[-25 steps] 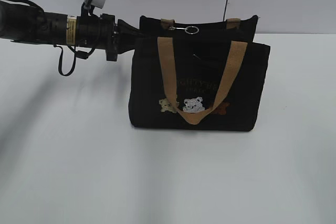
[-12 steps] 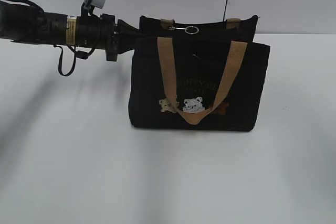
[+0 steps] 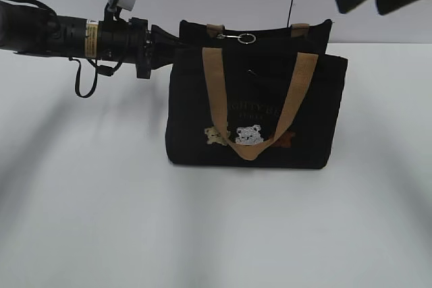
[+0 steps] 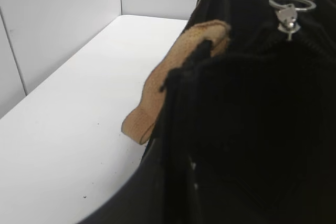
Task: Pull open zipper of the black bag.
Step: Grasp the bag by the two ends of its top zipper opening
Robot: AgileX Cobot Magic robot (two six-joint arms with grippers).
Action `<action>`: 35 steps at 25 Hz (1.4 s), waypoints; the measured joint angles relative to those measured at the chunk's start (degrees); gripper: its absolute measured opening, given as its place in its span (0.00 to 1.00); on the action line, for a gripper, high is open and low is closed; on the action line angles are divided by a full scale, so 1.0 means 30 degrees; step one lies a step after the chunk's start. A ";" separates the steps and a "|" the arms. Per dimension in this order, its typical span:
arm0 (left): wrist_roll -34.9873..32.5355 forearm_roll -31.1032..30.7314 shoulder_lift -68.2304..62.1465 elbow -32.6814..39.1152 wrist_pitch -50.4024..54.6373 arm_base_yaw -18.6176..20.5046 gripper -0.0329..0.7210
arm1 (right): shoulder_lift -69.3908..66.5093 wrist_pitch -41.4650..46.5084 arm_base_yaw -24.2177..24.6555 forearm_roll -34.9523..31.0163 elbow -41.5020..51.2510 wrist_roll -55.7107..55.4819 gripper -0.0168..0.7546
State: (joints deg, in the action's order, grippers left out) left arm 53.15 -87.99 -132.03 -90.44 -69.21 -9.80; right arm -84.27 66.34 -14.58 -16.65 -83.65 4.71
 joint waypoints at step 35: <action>0.0040 -0.0828 0.0000 -0.0021 -0.0136 -0.0009 0.07 | -1.1352 0.0684 -0.1844 -0.3294 -0.9441 1.4836 0.61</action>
State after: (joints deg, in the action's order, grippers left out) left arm 53.27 -90.47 -132.03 -90.50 -69.62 -9.83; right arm -118.33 68.39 -20.11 -26.53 -111.98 49.21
